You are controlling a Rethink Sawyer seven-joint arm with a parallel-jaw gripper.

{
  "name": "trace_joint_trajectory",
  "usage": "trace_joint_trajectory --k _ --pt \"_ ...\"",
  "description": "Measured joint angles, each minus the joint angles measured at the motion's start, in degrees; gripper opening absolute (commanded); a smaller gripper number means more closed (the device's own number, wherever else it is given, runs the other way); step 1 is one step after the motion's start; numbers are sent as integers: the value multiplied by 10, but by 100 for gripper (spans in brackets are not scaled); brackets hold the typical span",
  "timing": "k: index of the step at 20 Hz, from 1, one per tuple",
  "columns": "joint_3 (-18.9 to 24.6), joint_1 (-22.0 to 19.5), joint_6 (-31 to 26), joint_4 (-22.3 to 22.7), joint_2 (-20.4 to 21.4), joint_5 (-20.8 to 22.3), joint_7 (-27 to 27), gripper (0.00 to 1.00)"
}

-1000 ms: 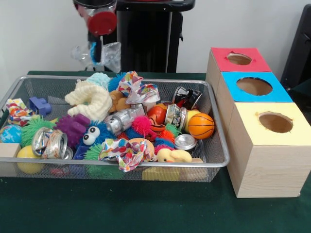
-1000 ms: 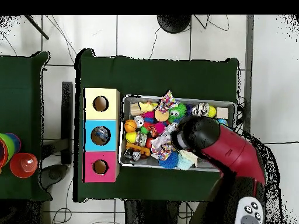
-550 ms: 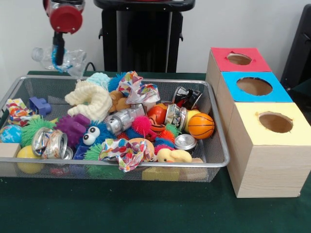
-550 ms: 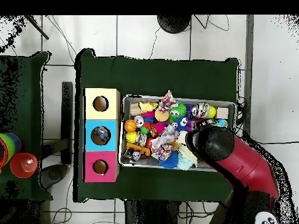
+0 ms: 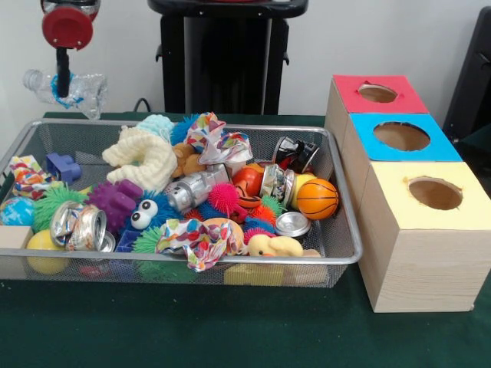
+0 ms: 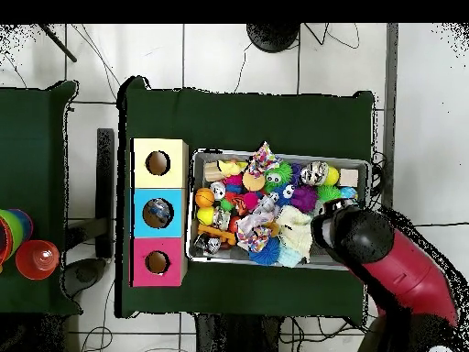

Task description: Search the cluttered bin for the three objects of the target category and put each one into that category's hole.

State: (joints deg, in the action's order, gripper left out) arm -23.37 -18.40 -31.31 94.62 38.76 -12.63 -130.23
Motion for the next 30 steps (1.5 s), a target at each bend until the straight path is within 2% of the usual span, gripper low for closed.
trace_joint_trajectory --k 14,21,30 --pt "1 -7 0 2 1 -1 0 0" --pt "-1 4 0 6 1 -7 0 0" --pt "-1 33 0 55 2 -45 0 0"
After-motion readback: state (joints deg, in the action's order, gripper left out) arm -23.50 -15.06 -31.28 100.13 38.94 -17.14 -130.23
